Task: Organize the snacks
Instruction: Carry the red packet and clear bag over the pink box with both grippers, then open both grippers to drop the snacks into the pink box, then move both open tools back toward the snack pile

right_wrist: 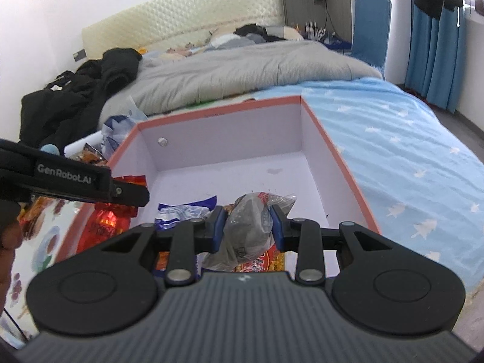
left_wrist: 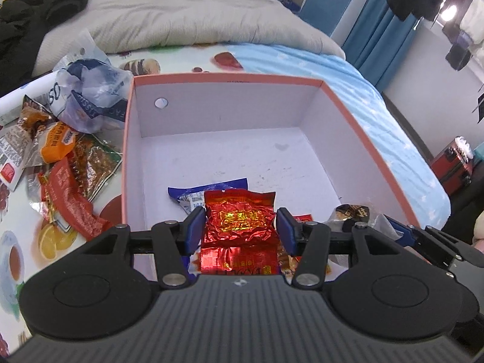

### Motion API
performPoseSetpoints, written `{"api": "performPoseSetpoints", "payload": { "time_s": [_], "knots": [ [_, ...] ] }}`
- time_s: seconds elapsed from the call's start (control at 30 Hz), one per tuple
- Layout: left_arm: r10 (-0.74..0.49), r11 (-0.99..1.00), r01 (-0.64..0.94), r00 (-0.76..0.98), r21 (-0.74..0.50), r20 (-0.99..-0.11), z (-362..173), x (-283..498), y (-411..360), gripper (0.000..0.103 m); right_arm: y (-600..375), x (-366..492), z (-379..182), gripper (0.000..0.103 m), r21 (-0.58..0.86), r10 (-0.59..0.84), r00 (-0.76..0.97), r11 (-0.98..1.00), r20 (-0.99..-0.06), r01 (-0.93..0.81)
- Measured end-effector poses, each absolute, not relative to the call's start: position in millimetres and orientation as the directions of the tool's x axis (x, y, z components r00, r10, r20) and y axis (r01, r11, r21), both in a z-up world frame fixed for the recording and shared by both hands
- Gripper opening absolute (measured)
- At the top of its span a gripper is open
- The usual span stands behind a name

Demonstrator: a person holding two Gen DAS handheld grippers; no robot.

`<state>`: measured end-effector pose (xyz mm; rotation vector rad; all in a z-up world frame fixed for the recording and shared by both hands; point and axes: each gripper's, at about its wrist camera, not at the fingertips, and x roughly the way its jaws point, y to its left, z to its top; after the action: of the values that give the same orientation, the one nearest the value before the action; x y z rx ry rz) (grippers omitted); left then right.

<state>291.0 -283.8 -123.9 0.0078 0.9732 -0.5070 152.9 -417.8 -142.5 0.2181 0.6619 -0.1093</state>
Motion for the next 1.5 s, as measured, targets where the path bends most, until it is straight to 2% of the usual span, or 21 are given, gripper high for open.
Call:
{"api": "performPoseSetpoints", "payload": {
  "time_s": [0.3, 0.47, 0.57, 0.6, 0.63, 0.93, 1.3, 1.5],
  "knots": [
    [-0.405, 0.881, 0.419, 0.425, -0.221, -0.81, -139.3, 304.8, -290.5, 0.057, -427.3, 172.4, -161.5, 0.036, 0.215, -0.007, 0.768, 0.958, -0.641, 0.188],
    [-0.395, 0.873, 0.454, 0.44, -0.179, -0.806, -135.7, 297.2, -290.7, 0.058, -427.4, 174.1, -162.1, 0.036, 0.218, 0.001, 0.763, 0.958, -0.646, 0.184],
    [-0.405, 0.874, 0.445, 0.444, -0.195, -0.799, -130.3, 293.1, -283.6, 0.059, -424.1, 169.6, -153.5, 0.038, 0.192, -0.016, 0.777, 0.965, -0.629, 0.176],
    [-0.41, 0.874, 0.442, 0.448, -0.202, -0.794, -127.2, 290.6, -280.2, 0.059, -423.6, 168.9, -151.0, 0.045, 0.189, -0.022, 0.779, 0.965, -0.626, 0.18],
    [-0.415, 0.874, 0.44, 0.455, -0.206, -0.788, -123.4, 287.2, -276.6, 0.059, -423.2, 166.6, -148.7, 0.047, 0.19, -0.027, 0.782, 0.964, -0.623, 0.184],
    [-0.455, 0.867, 0.44, 0.509, -0.234, -0.73, -81.8, 235.2, -238.3, 0.059, -408.1, 124.5, -118.3, 0.047, 0.238, -0.01, 0.842, 0.957, -0.539, 0.164],
    [-0.505, 0.849, 0.469, 0.58, -0.245, -0.639, -42.1, 153.5, -182.2, 0.059, -369.5, 64.8, -80.8, 0.047, 0.231, -0.025, 0.89, 0.962, -0.454, 0.145],
    [-0.495, 0.858, 0.458, 0.616, -0.233, -0.612, -31.8, 112.3, -153.6, 0.059, -346.4, 37.1, -69.7, 0.047, 0.242, 0.007, 0.905, 0.965, -0.424, 0.106]
  ]
}}
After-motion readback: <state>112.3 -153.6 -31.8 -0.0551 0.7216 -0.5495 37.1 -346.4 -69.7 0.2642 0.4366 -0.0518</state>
